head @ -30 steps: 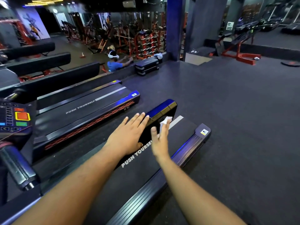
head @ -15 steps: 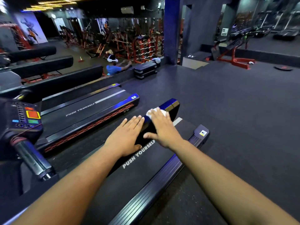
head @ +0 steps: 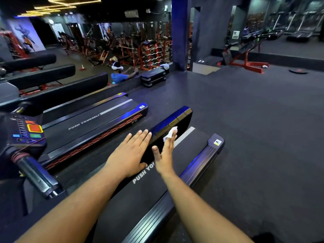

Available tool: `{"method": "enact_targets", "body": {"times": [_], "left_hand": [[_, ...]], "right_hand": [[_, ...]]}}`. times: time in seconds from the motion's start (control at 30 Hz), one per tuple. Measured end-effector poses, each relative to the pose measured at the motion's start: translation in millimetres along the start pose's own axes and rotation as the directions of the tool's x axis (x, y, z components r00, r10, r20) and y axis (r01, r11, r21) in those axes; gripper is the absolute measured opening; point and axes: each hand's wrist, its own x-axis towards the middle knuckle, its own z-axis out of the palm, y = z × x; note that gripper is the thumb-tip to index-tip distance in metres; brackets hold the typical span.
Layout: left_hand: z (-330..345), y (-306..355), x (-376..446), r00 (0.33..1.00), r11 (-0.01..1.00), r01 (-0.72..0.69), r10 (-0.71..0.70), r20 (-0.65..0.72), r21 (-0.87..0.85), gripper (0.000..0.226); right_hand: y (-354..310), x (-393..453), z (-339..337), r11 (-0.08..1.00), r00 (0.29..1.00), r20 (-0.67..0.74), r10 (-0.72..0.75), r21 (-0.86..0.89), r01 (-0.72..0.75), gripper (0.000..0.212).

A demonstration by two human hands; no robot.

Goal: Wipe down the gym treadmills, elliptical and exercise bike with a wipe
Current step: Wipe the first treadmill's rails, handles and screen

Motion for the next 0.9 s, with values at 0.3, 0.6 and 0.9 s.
{"method": "enact_targets", "body": {"times": [0.3,0.6,0.9], "left_hand": [[2.8,-0.1,2.2,1.0,1.0,0.007,-0.007,-0.017,-0.006,0.109],[-2.1,1.4,1.0,1.0,1.0,0.027,-0.027,0.0,-0.014,0.109],[2.2,-2.8,-26.6,0.993,0.993,0.112,-0.113,-0.016,-0.029,0.107]], "right_hand": [[5.5,41.6,-17.8,0.914,0.925,-0.093,0.369,0.214,-0.344,0.125],[-23.8,46.5,-10.9,0.976,0.97,-0.106,0.218,0.009,-0.218,0.123],[-45.4,-3.5,-43.6,0.738,0.779,0.554,-0.294,-0.386,0.554,0.114]]}}
